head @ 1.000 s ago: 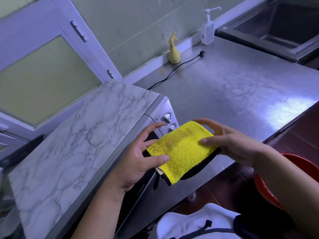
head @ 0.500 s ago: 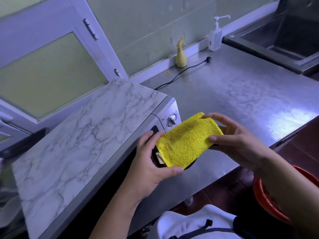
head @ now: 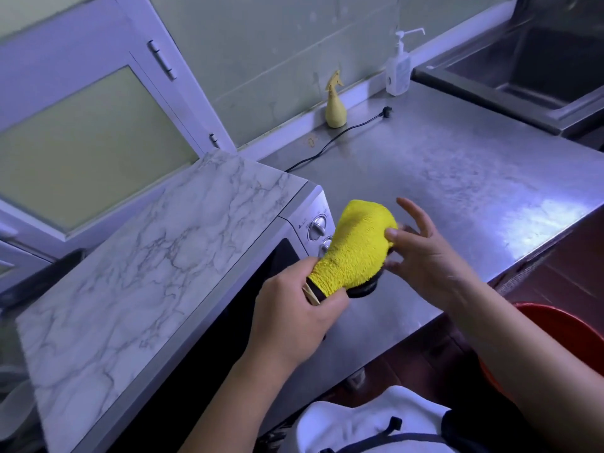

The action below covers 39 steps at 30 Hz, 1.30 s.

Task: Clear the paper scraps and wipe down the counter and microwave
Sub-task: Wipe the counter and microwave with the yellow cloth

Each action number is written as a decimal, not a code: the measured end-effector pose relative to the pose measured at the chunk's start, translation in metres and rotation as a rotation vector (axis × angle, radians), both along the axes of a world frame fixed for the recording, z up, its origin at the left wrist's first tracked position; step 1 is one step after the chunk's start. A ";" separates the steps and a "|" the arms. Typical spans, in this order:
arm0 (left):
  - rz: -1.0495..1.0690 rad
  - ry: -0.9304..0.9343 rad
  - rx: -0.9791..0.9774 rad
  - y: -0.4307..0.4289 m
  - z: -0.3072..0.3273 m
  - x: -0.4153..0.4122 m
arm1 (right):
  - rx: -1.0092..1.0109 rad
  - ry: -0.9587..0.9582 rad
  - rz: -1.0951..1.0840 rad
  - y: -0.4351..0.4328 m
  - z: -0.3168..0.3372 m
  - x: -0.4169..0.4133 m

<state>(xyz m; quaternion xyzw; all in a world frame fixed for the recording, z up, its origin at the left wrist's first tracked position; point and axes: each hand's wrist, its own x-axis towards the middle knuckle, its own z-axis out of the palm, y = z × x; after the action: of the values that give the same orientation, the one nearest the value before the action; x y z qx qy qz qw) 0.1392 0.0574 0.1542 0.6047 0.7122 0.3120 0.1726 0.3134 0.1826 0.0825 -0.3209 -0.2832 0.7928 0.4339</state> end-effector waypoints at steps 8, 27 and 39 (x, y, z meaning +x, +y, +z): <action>0.143 0.544 0.150 0.020 -0.016 -0.006 | -0.470 0.137 0.220 -0.048 -0.005 -0.031; -0.356 -0.026 -0.117 0.030 0.012 -0.013 | 0.569 -0.379 0.420 -0.030 0.008 -0.014; -0.706 0.300 -0.319 0.037 0.037 -0.028 | 0.573 -0.306 0.920 -0.026 0.003 -0.023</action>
<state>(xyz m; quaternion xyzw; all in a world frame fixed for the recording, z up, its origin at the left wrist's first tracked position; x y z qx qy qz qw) 0.1112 0.0939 0.1910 0.8161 0.5178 0.0278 0.2549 0.2906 0.1561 0.0854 -0.1449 -0.6578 0.7361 0.0671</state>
